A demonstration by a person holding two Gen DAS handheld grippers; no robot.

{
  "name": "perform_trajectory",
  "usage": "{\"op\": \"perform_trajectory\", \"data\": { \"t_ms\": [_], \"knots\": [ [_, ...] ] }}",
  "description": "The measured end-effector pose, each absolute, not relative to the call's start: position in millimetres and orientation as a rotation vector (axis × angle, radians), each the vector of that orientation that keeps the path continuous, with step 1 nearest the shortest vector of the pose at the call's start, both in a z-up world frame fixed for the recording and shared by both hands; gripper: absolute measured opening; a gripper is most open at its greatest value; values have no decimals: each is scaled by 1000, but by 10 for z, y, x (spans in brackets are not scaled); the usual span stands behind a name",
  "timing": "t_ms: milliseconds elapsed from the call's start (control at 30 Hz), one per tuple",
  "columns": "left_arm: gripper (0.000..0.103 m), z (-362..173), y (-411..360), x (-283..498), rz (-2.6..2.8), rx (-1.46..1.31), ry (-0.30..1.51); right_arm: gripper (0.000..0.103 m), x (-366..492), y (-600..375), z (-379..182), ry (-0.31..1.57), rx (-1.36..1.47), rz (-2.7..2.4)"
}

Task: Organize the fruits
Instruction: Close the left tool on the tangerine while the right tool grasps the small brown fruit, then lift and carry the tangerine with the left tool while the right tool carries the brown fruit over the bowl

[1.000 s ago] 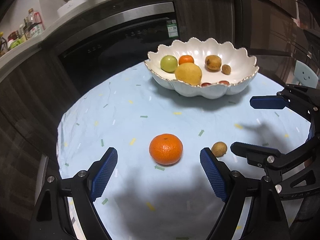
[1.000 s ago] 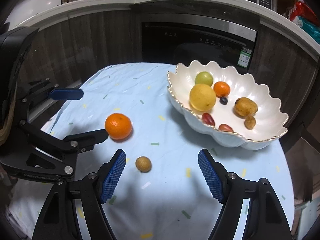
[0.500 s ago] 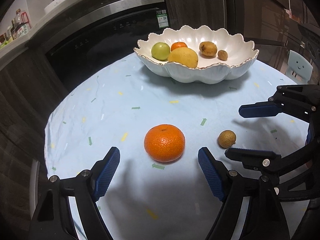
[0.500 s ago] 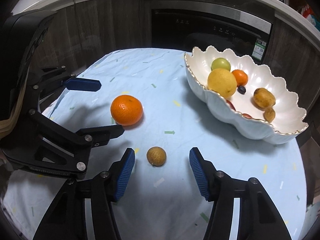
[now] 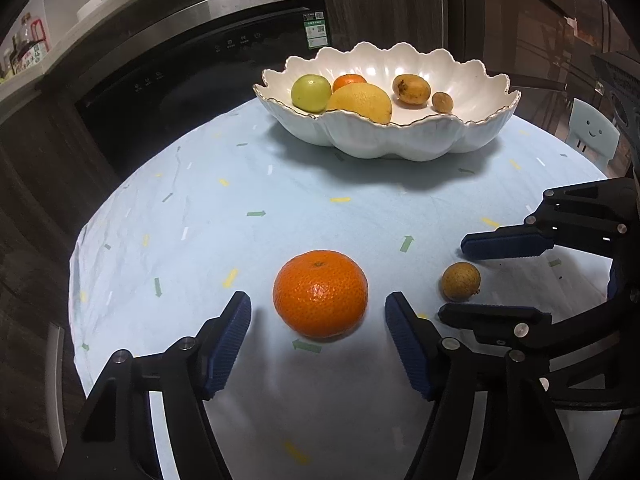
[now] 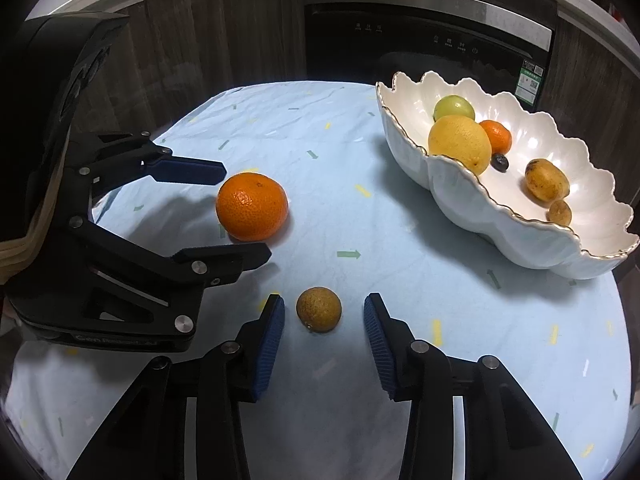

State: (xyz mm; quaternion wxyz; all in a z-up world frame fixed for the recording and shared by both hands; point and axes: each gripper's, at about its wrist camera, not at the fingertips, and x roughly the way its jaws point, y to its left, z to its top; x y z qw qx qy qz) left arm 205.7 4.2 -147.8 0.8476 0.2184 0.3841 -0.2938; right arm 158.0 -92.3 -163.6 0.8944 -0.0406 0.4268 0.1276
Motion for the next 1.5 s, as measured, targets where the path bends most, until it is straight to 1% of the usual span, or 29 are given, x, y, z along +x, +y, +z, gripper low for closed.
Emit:
{"op": "perform_trajectory", "data": {
  "t_ms": [67, 200, 233, 267, 300, 367, 867, 1500],
  "knots": [
    [66, -1493, 39, 2068, -620, 461, 813, 36, 1595, -918, -1652, 890, -79, 270],
    [58, -1530, 42, 2084, -623, 457, 826, 32, 1612, -912, -1660, 886, -77, 274],
    [54, -1538, 42, 2082, -625, 456, 828, 30, 1616, -911, -1662, 886, -78, 275],
    [51, -1547, 39, 2080, -629, 455, 832, 26, 1617, -911, -1661, 885, -78, 276],
    [49, -1554, 36, 2077, -632, 453, 834, 24, 1619, -906, -1662, 885, -79, 278],
    [47, -1552, 27, 2076, -623, 454, 828, 24, 1620, -905, -1661, 884, -80, 278],
    [45, -1448, 54, 1997, -576, 408, 837, 24, 1555, -950, -1568, 867, -83, 267],
    [44, -1021, -8, 1730, -508, 335, 797, 24, 1377, -1140, -1119, 775, -61, 232]
  ]
}}
